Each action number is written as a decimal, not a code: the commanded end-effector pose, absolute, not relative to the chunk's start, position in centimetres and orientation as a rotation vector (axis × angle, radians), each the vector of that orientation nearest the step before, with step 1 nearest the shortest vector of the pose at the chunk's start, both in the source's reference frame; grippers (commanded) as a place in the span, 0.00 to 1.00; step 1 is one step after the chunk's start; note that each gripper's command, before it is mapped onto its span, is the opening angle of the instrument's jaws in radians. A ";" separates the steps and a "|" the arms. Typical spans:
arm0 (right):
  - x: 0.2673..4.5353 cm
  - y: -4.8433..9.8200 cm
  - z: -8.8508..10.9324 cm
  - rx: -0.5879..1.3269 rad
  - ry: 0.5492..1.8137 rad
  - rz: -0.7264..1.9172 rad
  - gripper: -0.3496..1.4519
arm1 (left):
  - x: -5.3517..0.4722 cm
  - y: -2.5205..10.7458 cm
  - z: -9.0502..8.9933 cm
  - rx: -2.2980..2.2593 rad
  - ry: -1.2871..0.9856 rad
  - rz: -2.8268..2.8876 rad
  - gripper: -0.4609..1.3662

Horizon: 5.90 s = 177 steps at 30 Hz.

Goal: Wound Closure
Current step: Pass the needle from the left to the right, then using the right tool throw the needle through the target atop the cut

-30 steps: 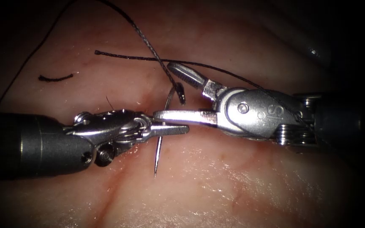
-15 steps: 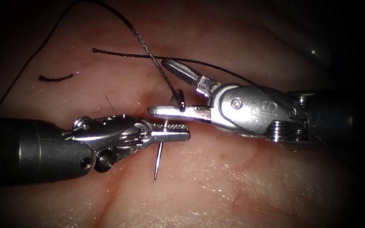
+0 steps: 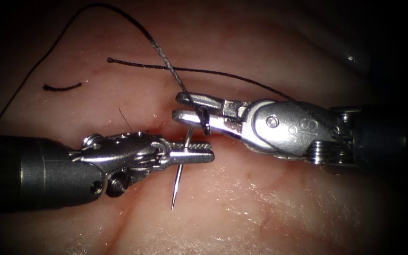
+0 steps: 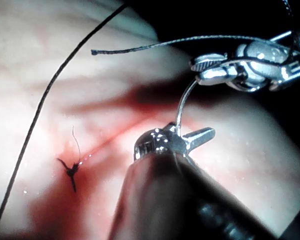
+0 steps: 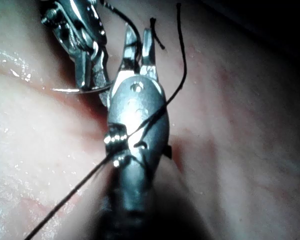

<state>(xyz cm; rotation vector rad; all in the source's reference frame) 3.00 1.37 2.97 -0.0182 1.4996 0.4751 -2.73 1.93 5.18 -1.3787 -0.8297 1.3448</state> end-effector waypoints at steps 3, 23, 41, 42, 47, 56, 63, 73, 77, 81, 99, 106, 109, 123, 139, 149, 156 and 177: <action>3.01 1.4 3.0 -0.023 1.492 0.470 0.00 | -2.75 1.9 5.2 -1.392 -0.734 1.415 0.91; 2.86 1.6 3.3 -0.049 1.420 0.313 0.00 | -2.29 1.6 5.4 -1.392 -0.507 1.662 0.84; 2.94 1.8 3.6 -0.133 1.457 0.154 0.00 | -2.44 1.6 5.8 -1.380 -0.276 1.867 0.06; 2.95 1.8 3.6 -0.137 1.459 0.147 0.00 | -2.44 1.6 5.8 -1.381 -0.272 1.871 0.06; 2.97 1.8 3.6 -0.191 1.453 0.086 0.00 | -2.44 1.7 5.9 -1.367 -0.263 1.889 0.06; 3.08 1.8 3.7 -0.238 1.478 0.016 0.00 | -2.52 1.6 6.0 -1.347 -0.237 1.915 0.06; 3.20 1.8 3.7 -0.283 1.479 -0.036 0.00 | -2.54 1.6 6.1 -1.277 -0.177 1.989 0.06; 3.24 1.8 3.8 -0.318 1.477 -0.076 0.00 | -2.52 1.6 6.3 -1.154 -0.077 2.072 0.06; 3.27 1.7 3.8 -0.338 1.471 -0.094 0.00 | -2.54 1.6 6.4 -1.143 -0.077 2.081 0.06; 3.30 1.7 3.9 -0.359 1.466 -0.115 0.00 | -2.55 1.5 6.4 -1.123 -0.086 2.101 0.06; 3.33 1.6 4.0 -0.426 1.452 -0.191 0.00 | -2.50 1.3 6.6 -1.061 -0.114 2.151 0.06; 3.34 1.5 4.1 -0.450 1.445 -0.216 0.00 | -2.49 1.3 6.6 -1.059 -0.120 2.152 0.06; 3.34 1.5 4.1 -0.465 1.441 -0.232 0.00 | -2.48 1.3 6.6 -1.058 -0.121 2.152 0.06; 3.37 1.2 4.3 -0.503 1.421 -0.317 0.00 | -2.46 1.3 6.4 -1.067 -0.125 2.139 0.06; 3.10 0.7 4.7 -0.484 1.368 -0.270 0.00 | -2.46 1.3 6.4 -1.075 -0.119 2.133 0.06; 3.09 0.5 5.0 -0.419 1.329 -0.214 0.00 | -2.46 1.3 6.4 -1.075 -0.119 2.133 0.06; 3.07 0.5 5.0 -0.388 1.320 -0.188 0.00 | -2.46 1.3 6.4 -1.075 -0.119 2.133 0.06; 3.15 1.2 4.5 -0.386 1.340 -0.114 0.00 | -2.52 1.2 6.5 -1.063 -0.113 2.141 0.06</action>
